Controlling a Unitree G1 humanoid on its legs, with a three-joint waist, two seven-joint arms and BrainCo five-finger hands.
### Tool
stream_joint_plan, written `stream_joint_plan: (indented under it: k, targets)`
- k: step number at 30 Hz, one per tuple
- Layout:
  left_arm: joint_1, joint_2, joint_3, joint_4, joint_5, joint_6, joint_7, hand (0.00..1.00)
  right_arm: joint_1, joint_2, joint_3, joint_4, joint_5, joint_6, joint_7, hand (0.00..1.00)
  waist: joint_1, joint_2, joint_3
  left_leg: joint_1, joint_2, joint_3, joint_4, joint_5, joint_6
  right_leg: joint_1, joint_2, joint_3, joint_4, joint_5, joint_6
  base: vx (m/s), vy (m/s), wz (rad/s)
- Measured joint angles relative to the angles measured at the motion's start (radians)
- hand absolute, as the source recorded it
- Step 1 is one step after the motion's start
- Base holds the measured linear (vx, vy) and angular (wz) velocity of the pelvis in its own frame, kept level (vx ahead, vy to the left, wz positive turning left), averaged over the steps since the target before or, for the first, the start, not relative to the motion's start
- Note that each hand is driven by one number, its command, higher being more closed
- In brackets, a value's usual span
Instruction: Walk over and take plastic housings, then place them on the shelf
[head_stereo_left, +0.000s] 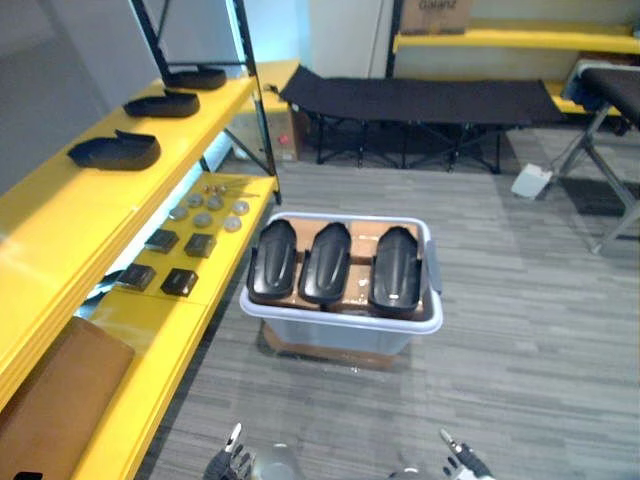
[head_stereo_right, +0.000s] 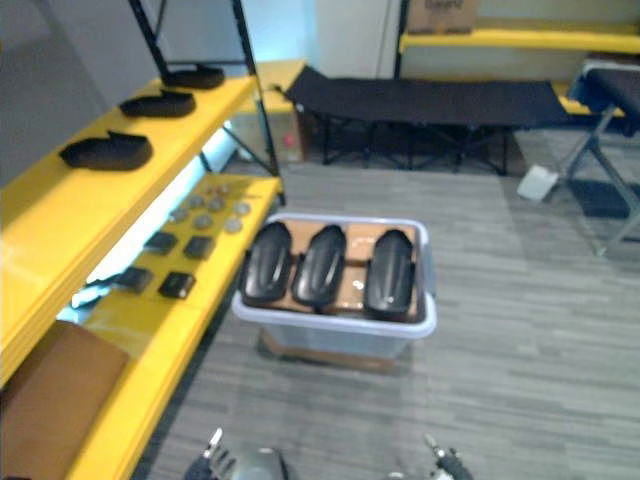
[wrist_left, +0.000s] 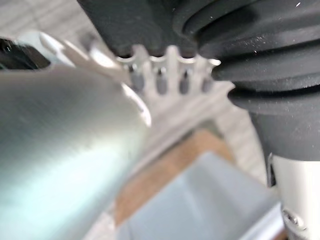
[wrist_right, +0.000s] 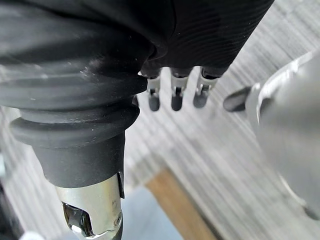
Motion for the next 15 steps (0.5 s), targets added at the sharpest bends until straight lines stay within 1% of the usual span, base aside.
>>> stream_joint_plan:
  k: [1, 2, 4, 5, 6, 7, 8, 10, 11, 12, 13, 14, 15]
  targets:
    - [-0.004, 0.021, -0.027, -0.001, 0.033, -0.002, 0.001, 0.0, 0.005, 0.011, 0.0, 0.004, -0.001, -0.002, 0.003, 0.0, -0.001, -0.028, -0.002, -0.001, -0.031, 0.003, -0.019, 0.004, 0.006, -0.006, -0.025, -0.001, -0.012, 0.006, 0.012, 0.16, 0.135, 0.06]
    - [-0.011, 0.039, -0.053, -0.002, 0.034, -0.001, 0.008, 0.0, 0.004, 0.018, 0.001, 0.012, -0.002, -0.013, 0.006, 0.0, -0.002, -0.046, -0.001, 0.003, -0.059, 0.005, -0.047, 0.011, 0.017, -0.004, -0.039, -0.004, -0.023, 0.017, 0.028, 0.15, 0.125, 0.11]
    - [-0.013, 0.049, -0.06, -0.013, 0.022, -0.001, 0.019, 0.0, 0.005, 0.02, 0.001, 0.014, -0.025, -0.025, 0.008, 0.0, -0.001, -0.055, -0.002, 0.023, -0.093, 0.005, -0.087, 0.022, 0.031, 0.007, -0.062, -0.009, -0.037, 0.023, 0.037, 0.14, 0.114, 0.13]
    - [-0.012, 0.044, -0.071, -0.024, 0.001, -0.001, 0.021, 0.0, 0.004, 0.02, 0.01, 0.019, -0.056, -0.041, 0.005, 0.0, -0.002, -0.055, -0.003, 0.054, -0.12, 0.006, -0.131, 0.035, 0.039, 0.026, -0.08, -0.012, -0.046, 0.026, 0.043, 0.11, 0.106, 0.12]
    - [-0.012, 0.043, -0.085, -0.026, -0.016, -0.001, 0.021, 0.0, 0.0, 0.021, 0.021, 0.02, -0.065, -0.046, 0.004, 0.0, -0.002, -0.055, -0.005, 0.065, -0.13, 0.005, -0.148, 0.043, 0.043, 0.032, -0.086, -0.016, -0.048, 0.026, 0.043, 0.11, 0.103, 0.15]
    - [-0.016, 0.038, -0.098, -0.026, -0.02, 0.0, 0.021, 0.0, -0.008, 0.024, 0.031, 0.022, -0.069, -0.06, 0.005, 0.0, -0.003, -0.042, -0.011, 0.073, -0.142, 0.001, -0.181, 0.058, 0.046, 0.032, -0.092, -0.029, -0.052, 0.026, 0.044, 0.06, 0.048, 0.2]
    - [-0.022, 0.031, -0.103, -0.026, -0.01, 0.0, 0.021, 0.0, -0.018, 0.026, 0.052, 0.023, -0.069, -0.068, 0.007, 0.0, -0.005, -0.034, -0.013, 0.079, -0.149, -0.005, -0.21, 0.075, 0.047, 0.03, -0.094, -0.037, -0.054, 0.026, 0.044, 0.05, 0.032, 0.17]
    - [-0.02, 0.031, -0.127, -0.022, -0.007, 0.0, 0.021, 0.0, -0.034, 0.029, 0.073, 0.03, -0.07, -0.072, 0.009, 0.0, -0.002, -0.028, -0.013, 0.1, -0.155, -0.01, -0.266, 0.108, 0.043, 0.03, -0.087, -0.046, -0.056, 0.026, 0.044, 0.01, -0.009, 0.12]
    - [-0.016, 0.03, -0.135, -0.021, -0.008, 0.001, 0.021, 0.0, -0.041, 0.029, 0.09, 0.031, -0.074, -0.084, 0.011, 0.0, -0.002, -0.028, -0.012, 0.116, -0.154, -0.017, -0.309, 0.132, 0.041, 0.032, -0.08, -0.055, -0.058, 0.025, 0.043, -0.02, -0.04, 0.16]
    - [-0.015, 0.031, -0.135, -0.021, -0.01, 0.001, 0.02, 0.0, -0.045, 0.029, 0.093, 0.031, -0.083, -0.094, 0.013, 0.0, -0.003, -0.026, -0.01, 0.119, -0.153, -0.024, -0.314, 0.136, 0.04, 0.037, -0.077, -0.06, -0.058, 0.024, 0.042, -0.02, -0.047, 0.17]
    - [-0.013, 0.032, -0.136, -0.021, -0.01, 0.001, 0.02, 0.0, -0.05, 0.027, 0.111, 0.03, -0.099, -0.121, 0.019, 0.0, -0.002, -0.031, -0.005, 0.122, -0.15, -0.031, -0.315, 0.138, 0.039, 0.044, -0.074, -0.066, -0.058, 0.023, 0.039, -0.03, -0.024, 0.11]
    - [-0.011, 0.031, -0.136, -0.021, -0.009, 0.001, 0.02, 0.0, -0.059, 0.026, 0.127, 0.027, -0.102, -0.137, 0.023, 0.0, 0.0, -0.03, -0.005, 0.123, -0.149, -0.031, -0.318, 0.139, 0.038, 0.045, -0.073, -0.066, -0.058, 0.022, 0.039, -0.04, -0.015, 0.05]
    - [-0.007, 0.03, -0.138, -0.02, -0.005, 0.001, 0.02, 0.0, -0.063, 0.021, 0.173, 0.0, -0.101, -0.16, 0.027, 0.0, -0.001, -0.03, -0.005, 0.126, -0.149, -0.031, -0.32, 0.141, 0.038, 0.047, -0.072, -0.065, -0.057, 0.021, 0.038, -0.06, -0.003, 0.0]
